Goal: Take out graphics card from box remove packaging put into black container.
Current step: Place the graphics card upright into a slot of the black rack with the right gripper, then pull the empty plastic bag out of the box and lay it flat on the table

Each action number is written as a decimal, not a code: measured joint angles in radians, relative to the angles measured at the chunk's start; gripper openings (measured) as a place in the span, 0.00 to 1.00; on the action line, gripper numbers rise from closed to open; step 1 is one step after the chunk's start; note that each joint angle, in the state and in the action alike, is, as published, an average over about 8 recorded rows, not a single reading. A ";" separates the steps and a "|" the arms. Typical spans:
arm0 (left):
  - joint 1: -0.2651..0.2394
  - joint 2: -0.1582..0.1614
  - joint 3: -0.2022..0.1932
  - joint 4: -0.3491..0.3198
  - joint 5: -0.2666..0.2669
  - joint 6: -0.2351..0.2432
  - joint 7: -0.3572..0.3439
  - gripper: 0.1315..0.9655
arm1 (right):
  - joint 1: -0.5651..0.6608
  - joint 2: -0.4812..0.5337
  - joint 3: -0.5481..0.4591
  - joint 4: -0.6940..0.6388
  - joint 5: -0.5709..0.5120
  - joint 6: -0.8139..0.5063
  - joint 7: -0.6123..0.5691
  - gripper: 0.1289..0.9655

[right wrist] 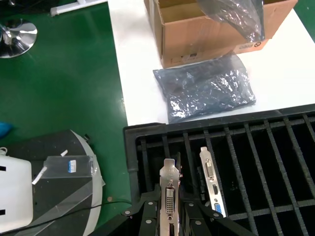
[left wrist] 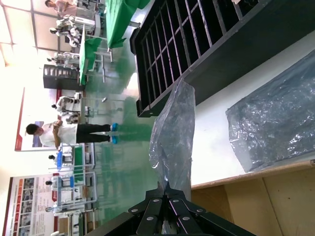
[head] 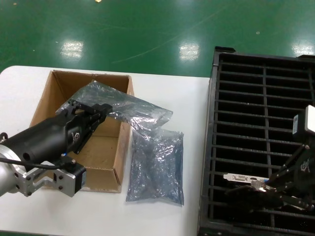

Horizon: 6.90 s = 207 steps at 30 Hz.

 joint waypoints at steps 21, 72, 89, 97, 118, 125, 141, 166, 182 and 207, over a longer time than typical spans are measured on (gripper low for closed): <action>0.000 0.000 0.000 0.000 0.000 0.000 0.000 0.01 | 0.026 -0.003 -0.004 0.000 0.002 0.000 -0.010 0.07; 0.000 0.000 0.000 0.000 0.000 0.000 0.000 0.01 | 0.016 -0.104 -0.066 -0.086 -0.118 0.000 -0.093 0.07; 0.000 0.000 0.000 0.000 0.000 0.000 0.000 0.01 | 0.009 -0.162 -0.087 -0.128 -0.188 0.000 -0.130 0.07; 0.000 0.000 0.000 0.000 0.000 0.000 0.000 0.01 | 0.006 -0.180 -0.086 -0.135 -0.201 0.000 -0.142 0.12; 0.000 0.000 0.000 0.000 0.000 0.000 0.000 0.01 | -0.256 -0.074 0.216 -0.049 -0.138 0.244 -0.060 0.51; 0.000 0.000 0.000 0.000 0.000 0.000 0.000 0.01 | -0.553 -0.033 0.473 0.005 -0.090 0.550 -0.040 0.72; -0.013 0.006 -0.002 -0.007 -0.004 0.033 -0.038 0.01 | -0.912 -0.034 0.722 0.049 -0.096 0.881 -0.094 0.93; -0.399 0.501 -0.113 0.367 0.191 0.792 -1.097 0.01 | -0.913 -0.034 0.723 0.049 -0.095 0.882 -0.094 1.00; -0.508 0.548 -0.047 0.595 0.234 0.623 -1.184 0.05 | -0.913 -0.034 0.723 0.049 -0.095 0.882 -0.094 1.00; -0.471 0.379 -0.101 0.403 0.347 0.356 -0.963 0.55 | -0.913 -0.034 0.723 0.049 -0.095 0.882 -0.094 1.00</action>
